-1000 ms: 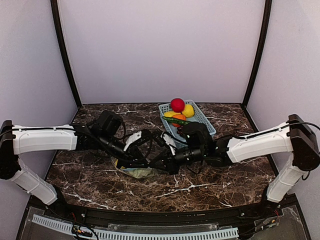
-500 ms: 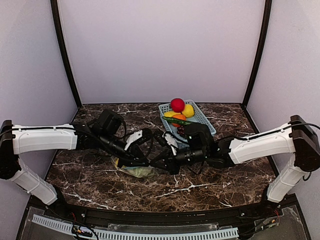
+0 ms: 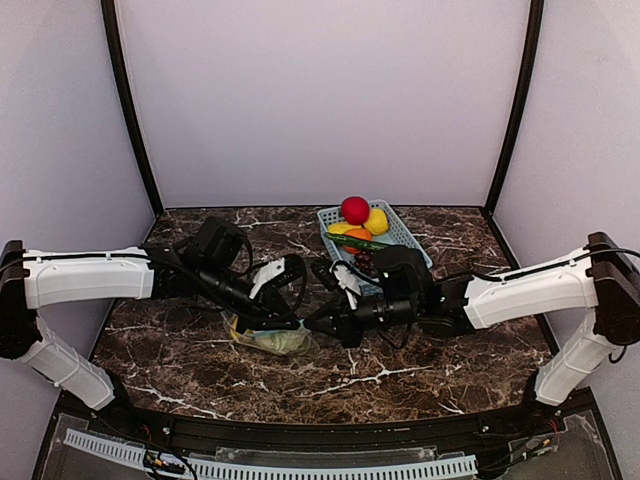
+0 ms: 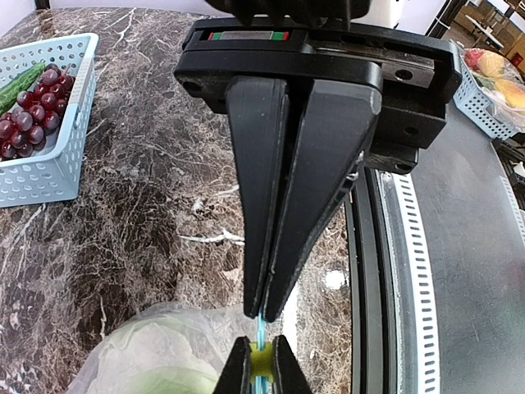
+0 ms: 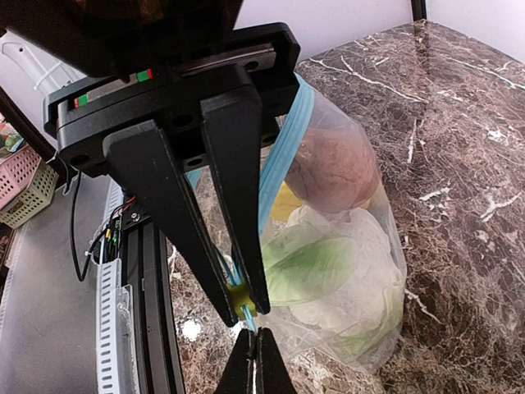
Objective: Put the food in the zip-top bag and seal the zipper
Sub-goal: Zip the zipper of the food storage bag.
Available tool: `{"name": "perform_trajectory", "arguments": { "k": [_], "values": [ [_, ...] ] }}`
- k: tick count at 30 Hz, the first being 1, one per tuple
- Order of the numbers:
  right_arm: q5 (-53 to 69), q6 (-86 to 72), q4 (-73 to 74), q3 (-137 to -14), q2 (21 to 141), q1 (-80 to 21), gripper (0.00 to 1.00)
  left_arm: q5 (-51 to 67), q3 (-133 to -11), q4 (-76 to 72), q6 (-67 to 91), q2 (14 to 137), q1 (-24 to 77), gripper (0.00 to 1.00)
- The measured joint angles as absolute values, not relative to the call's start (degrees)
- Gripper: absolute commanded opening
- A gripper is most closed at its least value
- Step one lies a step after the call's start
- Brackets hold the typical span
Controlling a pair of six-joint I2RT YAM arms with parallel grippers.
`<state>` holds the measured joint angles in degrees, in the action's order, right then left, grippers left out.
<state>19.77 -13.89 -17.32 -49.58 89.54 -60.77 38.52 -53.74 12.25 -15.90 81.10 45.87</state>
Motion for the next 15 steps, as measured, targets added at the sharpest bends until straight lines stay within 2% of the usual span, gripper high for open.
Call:
{"name": "perform_trajectory", "arguments": {
  "k": [15],
  "values": [
    [15.1, -12.7, -13.9, -49.4, 86.5, -61.0, 0.0, 37.3, -54.0, 12.0, -16.4, 80.6, 45.9, 0.01]
  ]
}}
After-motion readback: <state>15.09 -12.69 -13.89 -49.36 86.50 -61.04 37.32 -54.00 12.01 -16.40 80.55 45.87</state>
